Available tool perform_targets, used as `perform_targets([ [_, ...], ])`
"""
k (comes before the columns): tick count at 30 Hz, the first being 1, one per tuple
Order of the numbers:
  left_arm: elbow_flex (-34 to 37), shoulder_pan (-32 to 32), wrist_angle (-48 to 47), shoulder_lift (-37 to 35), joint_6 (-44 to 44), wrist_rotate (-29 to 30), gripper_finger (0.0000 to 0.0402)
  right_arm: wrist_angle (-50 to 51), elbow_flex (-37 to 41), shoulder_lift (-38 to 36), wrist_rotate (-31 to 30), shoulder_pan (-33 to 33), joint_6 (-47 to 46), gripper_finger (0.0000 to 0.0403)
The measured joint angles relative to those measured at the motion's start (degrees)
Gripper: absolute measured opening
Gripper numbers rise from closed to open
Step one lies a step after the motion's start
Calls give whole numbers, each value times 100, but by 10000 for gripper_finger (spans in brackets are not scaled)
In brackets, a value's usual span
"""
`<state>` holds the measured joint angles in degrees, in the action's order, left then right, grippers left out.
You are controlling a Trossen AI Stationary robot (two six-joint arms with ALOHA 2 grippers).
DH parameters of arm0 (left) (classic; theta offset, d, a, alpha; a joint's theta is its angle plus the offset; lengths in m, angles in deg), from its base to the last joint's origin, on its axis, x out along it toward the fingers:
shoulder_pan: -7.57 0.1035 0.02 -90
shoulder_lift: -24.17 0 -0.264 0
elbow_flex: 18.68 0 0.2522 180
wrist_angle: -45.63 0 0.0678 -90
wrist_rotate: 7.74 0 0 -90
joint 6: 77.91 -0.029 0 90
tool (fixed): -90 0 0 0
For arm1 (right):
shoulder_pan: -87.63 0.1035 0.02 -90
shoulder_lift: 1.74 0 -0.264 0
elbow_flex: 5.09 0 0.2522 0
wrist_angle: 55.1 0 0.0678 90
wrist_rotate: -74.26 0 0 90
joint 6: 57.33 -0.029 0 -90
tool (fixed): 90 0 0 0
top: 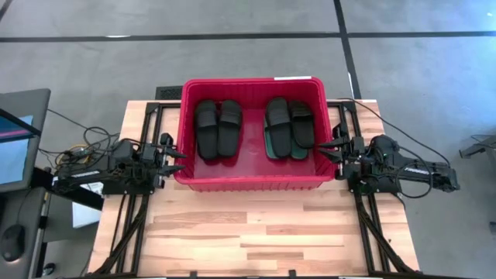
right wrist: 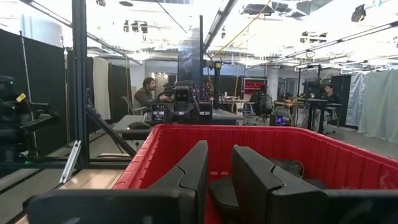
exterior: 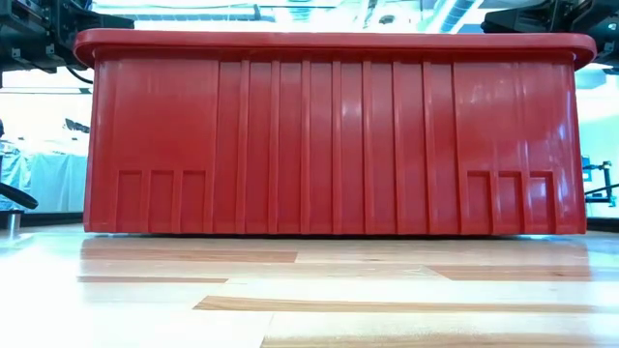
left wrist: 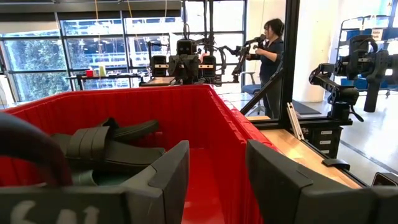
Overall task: Pick and place slides into bin
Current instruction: Return to Home Position
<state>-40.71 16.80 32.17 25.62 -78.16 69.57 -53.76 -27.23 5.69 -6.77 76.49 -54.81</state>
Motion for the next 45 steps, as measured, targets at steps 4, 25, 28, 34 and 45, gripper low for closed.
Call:
perform_targets([
  [4,0,1,0,0,0,0,148,0,0,0,0,0,0,59],
  [25,3,1,1,0,0,1,148,0,1,0,0,1,0,59],
  [28,2,0,2,0,-2,0,148,0,1,0,0,0,0,59],
  [34,4,2,-4,0,-62,2,148,0,0,0,0,0,0,59],
  [45,4,2,-10,0,-186,2,148,0,2,0,0,0,0,59],
])
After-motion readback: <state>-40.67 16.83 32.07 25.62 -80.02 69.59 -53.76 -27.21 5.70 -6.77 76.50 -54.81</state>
